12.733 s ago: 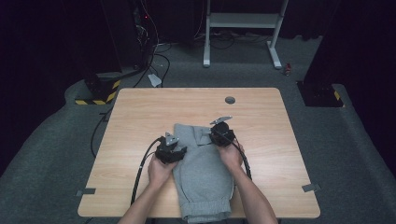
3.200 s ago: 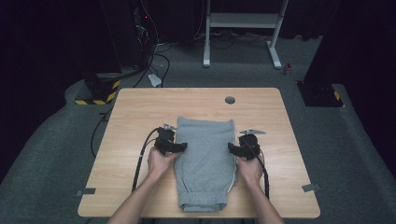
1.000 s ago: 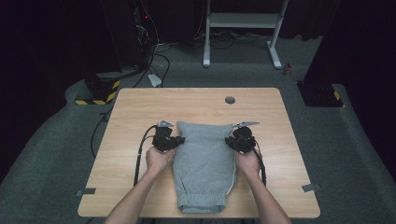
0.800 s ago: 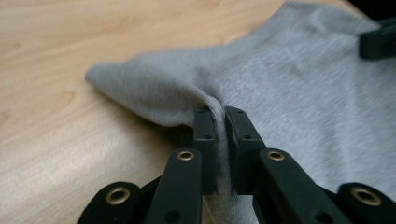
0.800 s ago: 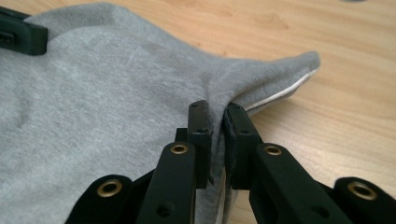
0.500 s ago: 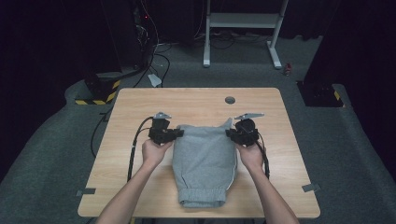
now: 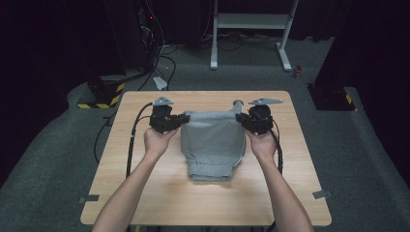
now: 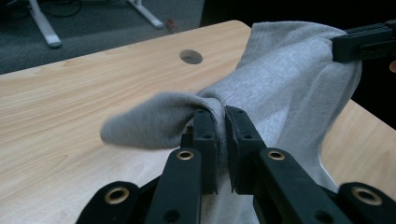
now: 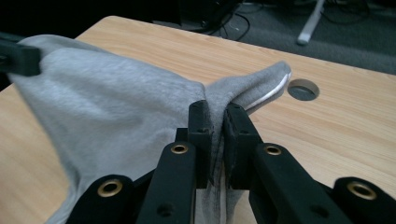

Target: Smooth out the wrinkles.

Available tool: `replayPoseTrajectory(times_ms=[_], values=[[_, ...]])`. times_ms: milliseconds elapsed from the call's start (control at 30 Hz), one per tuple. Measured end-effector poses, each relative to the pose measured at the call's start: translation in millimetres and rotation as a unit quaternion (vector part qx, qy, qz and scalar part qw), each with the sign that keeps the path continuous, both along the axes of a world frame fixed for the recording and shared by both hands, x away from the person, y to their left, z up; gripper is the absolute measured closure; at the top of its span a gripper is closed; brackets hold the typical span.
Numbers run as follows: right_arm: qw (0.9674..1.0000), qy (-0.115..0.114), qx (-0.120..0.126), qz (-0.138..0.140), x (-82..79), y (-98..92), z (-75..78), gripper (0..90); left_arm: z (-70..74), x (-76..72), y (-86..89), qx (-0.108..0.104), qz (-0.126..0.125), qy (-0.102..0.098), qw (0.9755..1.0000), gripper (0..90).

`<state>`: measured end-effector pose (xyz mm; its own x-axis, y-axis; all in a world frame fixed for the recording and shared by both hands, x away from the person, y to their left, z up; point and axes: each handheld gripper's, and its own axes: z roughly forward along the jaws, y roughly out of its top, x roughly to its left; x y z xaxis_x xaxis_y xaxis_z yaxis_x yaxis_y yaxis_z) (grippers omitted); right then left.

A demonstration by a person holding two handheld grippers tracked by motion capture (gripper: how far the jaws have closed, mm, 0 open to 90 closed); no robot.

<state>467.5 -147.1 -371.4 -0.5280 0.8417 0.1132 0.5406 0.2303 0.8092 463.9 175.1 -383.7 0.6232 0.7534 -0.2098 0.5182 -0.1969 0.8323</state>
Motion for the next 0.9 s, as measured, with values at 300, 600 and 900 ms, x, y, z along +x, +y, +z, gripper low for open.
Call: replayPoseTrajectory(times_ms=[300,600,900], values=[[0.9994,-0.008,0.013,0.031,-30.2,0.9,-15.1,82.3,-13.7,-16.7,6.8,0.004,-0.009,0.008,0.9999,82.7],[0.9996,0.019,0.011,0.016,-16.3,-1.8,-25.1,82.4,-20.1,-6.4,3.1,0.007,-0.006,0.022,0.9997,83.0],[0.9996,0.023,0.006,-0.017,22.1,-3.7,5.0,82.6,14.6,17.0,-2.1,-0.007,0.014,0.006,0.9999,83.6]])
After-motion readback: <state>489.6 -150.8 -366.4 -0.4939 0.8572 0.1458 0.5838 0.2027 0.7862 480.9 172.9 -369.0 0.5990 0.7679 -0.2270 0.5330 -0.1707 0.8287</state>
